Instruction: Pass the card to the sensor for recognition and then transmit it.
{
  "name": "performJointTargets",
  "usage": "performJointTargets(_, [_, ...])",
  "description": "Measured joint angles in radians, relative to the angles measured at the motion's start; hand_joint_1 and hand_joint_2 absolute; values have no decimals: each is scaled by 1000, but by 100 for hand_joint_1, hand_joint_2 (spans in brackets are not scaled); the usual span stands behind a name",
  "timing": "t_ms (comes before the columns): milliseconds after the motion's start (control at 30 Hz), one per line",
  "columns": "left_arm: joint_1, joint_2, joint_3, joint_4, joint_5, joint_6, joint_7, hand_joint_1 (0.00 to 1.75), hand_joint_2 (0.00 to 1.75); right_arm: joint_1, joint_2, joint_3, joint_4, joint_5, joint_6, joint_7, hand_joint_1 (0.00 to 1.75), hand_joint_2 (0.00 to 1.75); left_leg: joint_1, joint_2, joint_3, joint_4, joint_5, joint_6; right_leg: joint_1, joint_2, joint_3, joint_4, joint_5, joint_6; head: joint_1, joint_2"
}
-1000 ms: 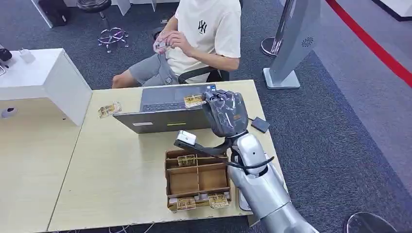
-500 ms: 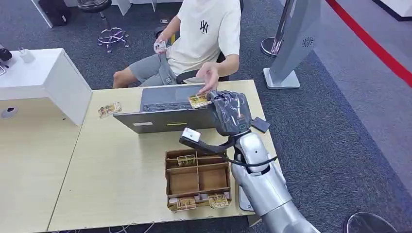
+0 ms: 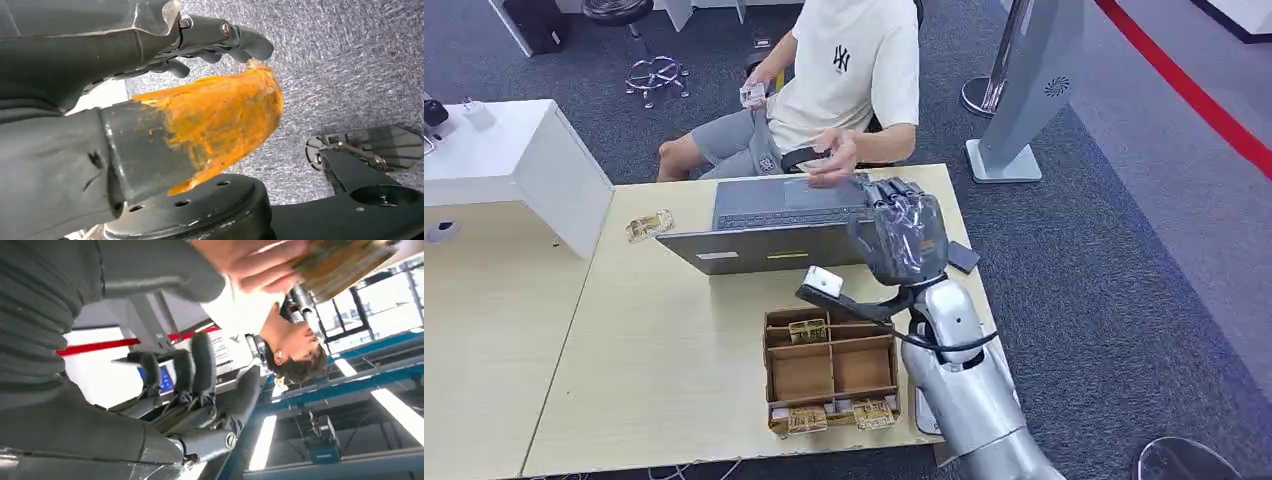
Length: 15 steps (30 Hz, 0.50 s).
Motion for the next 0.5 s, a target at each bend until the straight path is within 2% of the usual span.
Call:
performJointTargets(167, [2,0,0,0,1,3,-8,0,0,55,42,-40,-76,-120,0,-119,0,0,0,0,0,0,0,0,0,0,0,0,0,0,0,0])
performJointTargets(300, [4,0,0,0,5,5,-12,0,0,91,61,-46,-129,-207,0,-162,0,0,0,0,0,0,0,0,0,0,0,0,0,0,0,0])
performJointTargets(367, [7,0,4,0,17,13,-20,0,0,122,63,-25,-178,-413,6,-168,0,0,0,0,0,0,0,0,0,0,0,0,0,0,0,0])
performJointTargets(467, [12,2,17,0,32,19,-32,0,0,154,41,43,-252,-702,83,-156,0,0,0,0,0,0,0,0,0,0,0,0,0,0,0,0])
performJointTargets(500, [14,2,22,0,38,22,-37,0,0,163,29,71,-282,-804,136,-158,0,0,0,0,0,0,0,0,0,0,0,0,0,0,0,0])
